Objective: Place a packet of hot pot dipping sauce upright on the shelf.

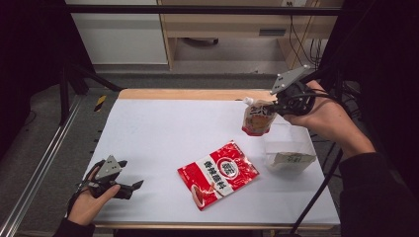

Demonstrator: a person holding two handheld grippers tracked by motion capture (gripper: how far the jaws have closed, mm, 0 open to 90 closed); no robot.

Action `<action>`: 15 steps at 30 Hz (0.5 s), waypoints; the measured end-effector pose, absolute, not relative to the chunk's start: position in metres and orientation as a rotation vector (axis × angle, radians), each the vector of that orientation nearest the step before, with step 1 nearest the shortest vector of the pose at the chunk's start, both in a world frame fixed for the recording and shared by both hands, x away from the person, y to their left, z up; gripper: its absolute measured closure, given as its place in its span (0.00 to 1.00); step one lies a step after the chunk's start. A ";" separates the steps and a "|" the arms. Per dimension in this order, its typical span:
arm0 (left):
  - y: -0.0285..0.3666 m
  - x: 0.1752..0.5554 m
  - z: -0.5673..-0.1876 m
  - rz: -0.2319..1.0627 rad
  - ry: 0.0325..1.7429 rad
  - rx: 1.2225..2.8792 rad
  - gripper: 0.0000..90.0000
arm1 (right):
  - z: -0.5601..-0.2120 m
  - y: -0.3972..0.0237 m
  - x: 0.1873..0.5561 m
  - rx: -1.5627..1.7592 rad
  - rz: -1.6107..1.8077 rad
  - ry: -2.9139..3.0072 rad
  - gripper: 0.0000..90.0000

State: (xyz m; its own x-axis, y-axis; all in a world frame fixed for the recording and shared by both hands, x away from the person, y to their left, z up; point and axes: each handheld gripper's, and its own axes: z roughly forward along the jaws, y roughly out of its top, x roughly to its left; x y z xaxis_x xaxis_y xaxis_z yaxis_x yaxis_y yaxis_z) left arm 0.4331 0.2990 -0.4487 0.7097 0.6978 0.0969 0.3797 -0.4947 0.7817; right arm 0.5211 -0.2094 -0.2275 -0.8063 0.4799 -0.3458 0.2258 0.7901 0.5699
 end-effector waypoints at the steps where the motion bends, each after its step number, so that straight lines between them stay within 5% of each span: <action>1: 0.299 0.433 -0.449 0.523 0.816 2.137 0.08 | -0.228 -0.209 0.521 0.527 0.711 2.496 0.98; 15: 0.299 0.433 -0.450 0.534 0.818 2.141 0.08 | -0.228 -0.236 0.515 0.560 0.690 2.476 0.98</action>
